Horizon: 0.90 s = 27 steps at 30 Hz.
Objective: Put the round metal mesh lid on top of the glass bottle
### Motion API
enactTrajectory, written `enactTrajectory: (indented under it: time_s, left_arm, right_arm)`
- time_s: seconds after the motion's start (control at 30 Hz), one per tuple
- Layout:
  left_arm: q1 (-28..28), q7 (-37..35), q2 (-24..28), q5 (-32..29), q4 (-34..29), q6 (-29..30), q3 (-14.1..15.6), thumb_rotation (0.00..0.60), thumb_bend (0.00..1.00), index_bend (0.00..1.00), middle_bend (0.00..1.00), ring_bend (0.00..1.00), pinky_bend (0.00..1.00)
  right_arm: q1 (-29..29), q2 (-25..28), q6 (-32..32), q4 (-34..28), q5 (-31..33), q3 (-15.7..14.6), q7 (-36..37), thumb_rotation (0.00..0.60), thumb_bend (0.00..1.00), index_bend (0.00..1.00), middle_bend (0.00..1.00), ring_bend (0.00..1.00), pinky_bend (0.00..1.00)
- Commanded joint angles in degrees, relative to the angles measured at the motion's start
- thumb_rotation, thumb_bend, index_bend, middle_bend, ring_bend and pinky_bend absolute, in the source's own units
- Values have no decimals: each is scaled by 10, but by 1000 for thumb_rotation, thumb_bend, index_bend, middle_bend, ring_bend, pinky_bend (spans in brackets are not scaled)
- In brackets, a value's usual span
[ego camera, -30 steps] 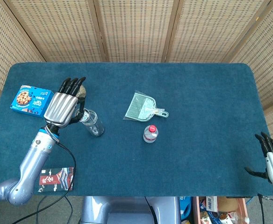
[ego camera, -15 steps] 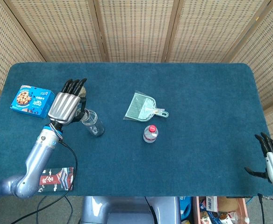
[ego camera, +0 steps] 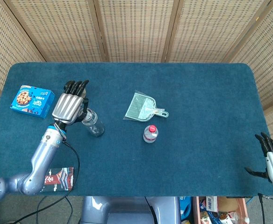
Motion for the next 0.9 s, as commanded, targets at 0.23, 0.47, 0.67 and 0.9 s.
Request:
enactTrajectory:
  time_s: [0.23, 0.47, 0.67, 0.9]
  left_arm:
    - [-4, -1, -4, -3, 3, 2, 8, 600, 405, 603, 0, 0, 0]
    - [-9, 0, -1, -8, -1, 5, 11, 600, 405, 580, 0, 0, 0]
    - [-12, 8, 0, -19, -4, 8, 15, 600, 404, 567, 0, 0, 0]
    - [-17, 15, -4, -24, -2, 14, 19, 600, 400, 554, 0, 0, 0]
  right_arm:
    - [0, 0, 1, 0, 0, 0, 1, 600, 49, 86, 0, 0, 0]
    - [-1, 1, 1, -1, 0, 0, 3, 600, 49, 86, 0, 0, 0]
    - [-1, 2, 1, -1, 0, 0, 6, 600, 48, 86, 0, 0, 0]
    - [-1, 2, 1, -2, -1, 0, 6, 600, 49, 86, 0, 0, 0]
